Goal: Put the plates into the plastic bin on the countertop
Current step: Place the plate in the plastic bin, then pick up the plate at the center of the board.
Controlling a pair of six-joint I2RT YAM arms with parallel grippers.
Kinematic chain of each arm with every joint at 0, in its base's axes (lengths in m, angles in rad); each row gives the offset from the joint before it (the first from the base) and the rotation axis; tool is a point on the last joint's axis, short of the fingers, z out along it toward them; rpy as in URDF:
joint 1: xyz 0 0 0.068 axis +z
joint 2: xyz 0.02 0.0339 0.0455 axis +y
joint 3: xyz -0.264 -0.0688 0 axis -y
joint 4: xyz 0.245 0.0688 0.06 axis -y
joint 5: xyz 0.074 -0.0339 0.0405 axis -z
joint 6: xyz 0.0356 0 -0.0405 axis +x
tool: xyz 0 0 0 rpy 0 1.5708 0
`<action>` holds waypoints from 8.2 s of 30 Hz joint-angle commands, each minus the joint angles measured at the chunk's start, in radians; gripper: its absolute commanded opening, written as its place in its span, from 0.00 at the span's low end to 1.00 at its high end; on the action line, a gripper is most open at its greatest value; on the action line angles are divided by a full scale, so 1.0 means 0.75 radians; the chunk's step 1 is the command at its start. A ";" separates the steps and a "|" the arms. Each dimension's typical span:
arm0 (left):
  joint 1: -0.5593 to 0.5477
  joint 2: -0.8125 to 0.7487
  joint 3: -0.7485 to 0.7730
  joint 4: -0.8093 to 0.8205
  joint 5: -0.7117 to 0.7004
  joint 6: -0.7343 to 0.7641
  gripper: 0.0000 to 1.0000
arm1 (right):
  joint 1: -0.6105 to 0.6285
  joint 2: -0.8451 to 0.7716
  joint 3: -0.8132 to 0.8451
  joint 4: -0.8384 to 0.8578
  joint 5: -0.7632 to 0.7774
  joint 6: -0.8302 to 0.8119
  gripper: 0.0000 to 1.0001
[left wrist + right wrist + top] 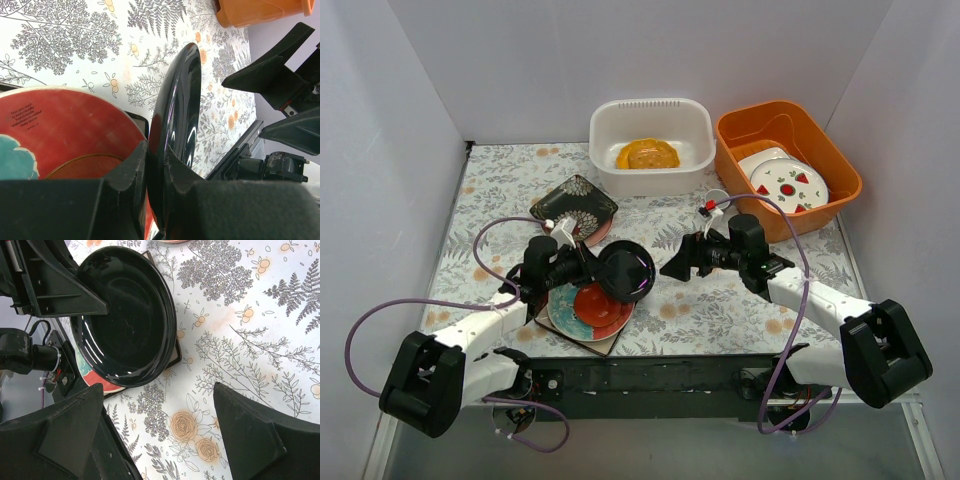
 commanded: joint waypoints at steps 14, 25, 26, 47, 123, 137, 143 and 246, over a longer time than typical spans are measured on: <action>-0.006 -0.172 0.165 -0.206 -0.183 0.064 0.00 | -0.004 0.140 0.106 0.065 -0.117 -0.033 0.97; -0.006 0.066 0.439 -0.251 -0.251 0.078 0.00 | -0.004 0.173 0.082 0.108 -0.188 -0.048 0.97; -0.006 0.088 0.479 -0.249 -0.251 0.078 0.00 | -0.004 0.169 0.074 0.108 -0.192 -0.048 0.97; -0.004 0.738 1.175 -0.171 -0.169 0.132 0.00 | -0.004 -0.130 -0.223 0.067 -0.074 0.009 0.97; 0.060 1.853 2.451 -0.304 -0.261 0.221 0.15 | -0.004 -0.112 -0.260 0.067 -0.100 0.007 0.98; 0.060 1.739 2.394 -0.447 -0.357 0.385 0.55 | -0.004 -0.012 -0.199 0.149 -0.188 -0.009 0.98; 0.060 1.657 2.365 -0.458 -0.398 0.418 0.61 | -0.004 0.021 -0.211 0.200 -0.223 0.007 0.98; 0.076 -0.347 -0.001 -0.423 -0.439 -0.089 0.90 | 0.360 0.850 0.626 -0.133 -0.162 -0.046 0.57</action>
